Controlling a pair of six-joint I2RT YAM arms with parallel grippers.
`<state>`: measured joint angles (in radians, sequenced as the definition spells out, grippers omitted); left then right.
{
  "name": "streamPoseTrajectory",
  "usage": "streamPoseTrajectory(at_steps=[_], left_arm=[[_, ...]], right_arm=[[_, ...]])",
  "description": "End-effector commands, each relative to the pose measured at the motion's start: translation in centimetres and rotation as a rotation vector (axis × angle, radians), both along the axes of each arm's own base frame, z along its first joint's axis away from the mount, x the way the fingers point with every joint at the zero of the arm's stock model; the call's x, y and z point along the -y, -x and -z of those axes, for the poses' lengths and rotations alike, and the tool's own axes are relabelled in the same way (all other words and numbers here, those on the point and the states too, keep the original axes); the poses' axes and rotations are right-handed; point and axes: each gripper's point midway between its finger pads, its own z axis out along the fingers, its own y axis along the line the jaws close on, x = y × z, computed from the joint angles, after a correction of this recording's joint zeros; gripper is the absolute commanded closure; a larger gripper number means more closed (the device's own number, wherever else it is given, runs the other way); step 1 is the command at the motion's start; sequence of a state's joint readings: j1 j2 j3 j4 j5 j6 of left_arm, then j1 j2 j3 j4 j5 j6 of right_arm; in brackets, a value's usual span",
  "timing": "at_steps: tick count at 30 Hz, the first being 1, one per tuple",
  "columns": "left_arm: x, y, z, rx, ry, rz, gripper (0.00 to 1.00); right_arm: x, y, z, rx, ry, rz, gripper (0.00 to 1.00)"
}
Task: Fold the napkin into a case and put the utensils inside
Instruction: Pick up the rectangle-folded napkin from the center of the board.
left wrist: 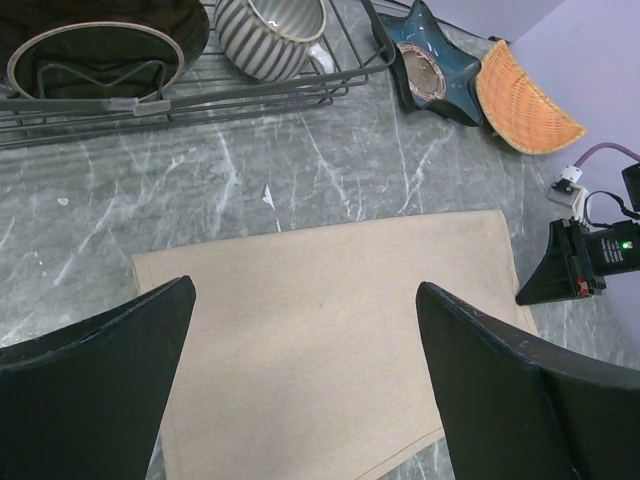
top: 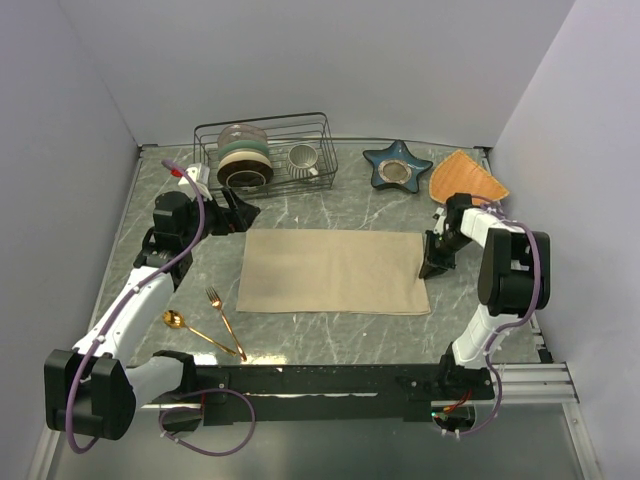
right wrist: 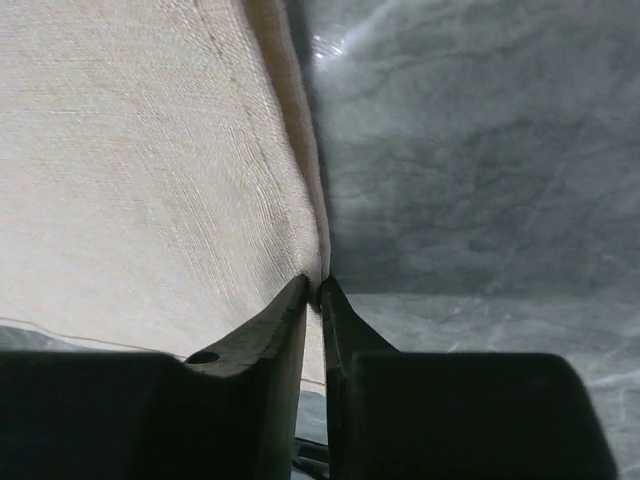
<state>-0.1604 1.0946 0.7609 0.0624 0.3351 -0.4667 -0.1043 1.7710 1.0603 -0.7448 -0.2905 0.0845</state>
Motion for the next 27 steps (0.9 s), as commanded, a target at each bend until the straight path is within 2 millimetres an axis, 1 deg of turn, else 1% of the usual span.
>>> streamPoseTrajectory(at_steps=[1, 2, 3, 5, 6, 9, 10, 12, 13, 16, 19, 21, 22, 23, 24, 25, 26, 27], left_arm=[[-0.1, -0.3, -1.2, 0.036, 0.007, -0.003, 0.01], [-0.1, -0.3, -1.1, 0.032, 0.005, -0.003, 0.01], [-0.1, -0.3, -1.2, 0.035, 0.005, -0.003, 0.01], [-0.1, -0.3, -1.3, 0.035, 0.003, -0.002, 0.01], [-0.1, -0.3, -1.2, 0.033, 0.000, -0.003, 0.01], [-0.2, -0.2, -1.2, 0.036, -0.006, -0.003, 0.01], [-0.2, -0.2, -1.1, 0.032, -0.007, -0.003, 0.01], [-0.2, -0.1, -0.9, 0.032, -0.011, -0.002, 0.01], [-0.3, -0.1, -0.6, 0.026, -0.014, -0.006, 0.01], [-0.3, -0.1, -0.4, 0.026, -0.018, -0.002, 0.01], [-0.3, -0.2, -0.3, 0.022, -0.023, -0.004, 0.01], [-0.3, -0.3, 0.2, 0.006, -0.033, 0.000, 0.01], [-0.3, -0.5, 0.0, 0.005, -0.036, 0.002, 0.01], [-0.3, -0.3, 0.5, -0.026, -0.041, 0.006, 0.01], [-0.2, -0.6, 0.9, -0.040, -0.048, 0.011, 0.01], [-0.2, -0.6, 0.8, -0.062, -0.053, 0.014, 0.01], [-0.2, -0.7, 0.9, -0.073, -0.058, 0.017, 0.01], [-0.4, -0.6, 1.8, -0.116, -0.074, 0.012, 0.01]], right_arm=[[-0.9, -0.7, -0.6, 0.009, -0.062, -0.019, 0.82], [-0.9, -0.9, -0.9, 0.012, -0.070, -0.020, 0.85], [-0.5, -1.0, -1.2, 0.015, -0.072, -0.021, 1.00], [0.3, -1.4, -2.3, 0.033, -0.059, -0.026, 1.00], [1.1, -1.7, -2.8, 0.047, -0.047, -0.021, 1.00], [3.1, -2.4, -5.2, 0.113, 0.009, -0.049, 1.00], [3.8, -2.8, -6.3, 0.146, 0.024, -0.044, 1.00], [4.2, -2.5, -7.3, 0.159, 0.033, -0.065, 1.00], [4.4, -2.7, -8.2, 0.183, 0.041, -0.066, 1.00], [3.9, -2.6, -9.1, 0.207, 0.021, -0.086, 1.00], [1.9, -2.6, -9.8, 0.227, -0.045, -0.126, 1.00], [-0.8, -2.9, -10.8, 0.269, -0.108, -0.185, 1.00], [-1.9, -3.0, -11.3, 0.286, -0.134, -0.213, 1.00], [-4.2, -3.1, -11.8, 0.311, -0.159, -0.268, 1.00], [-5.9, -3.1, -12.6, 0.337, -0.200, -0.294, 1.00], [-7.5, -3.1, -13.1, 0.355, -0.227, -0.329, 1.00], [-8.9, -3.5, -13.7, 0.379, -0.252, -0.334, 1.00], [-11.2, -3.1, -13.9, 0.380, -0.281, -0.388, 1.00]])
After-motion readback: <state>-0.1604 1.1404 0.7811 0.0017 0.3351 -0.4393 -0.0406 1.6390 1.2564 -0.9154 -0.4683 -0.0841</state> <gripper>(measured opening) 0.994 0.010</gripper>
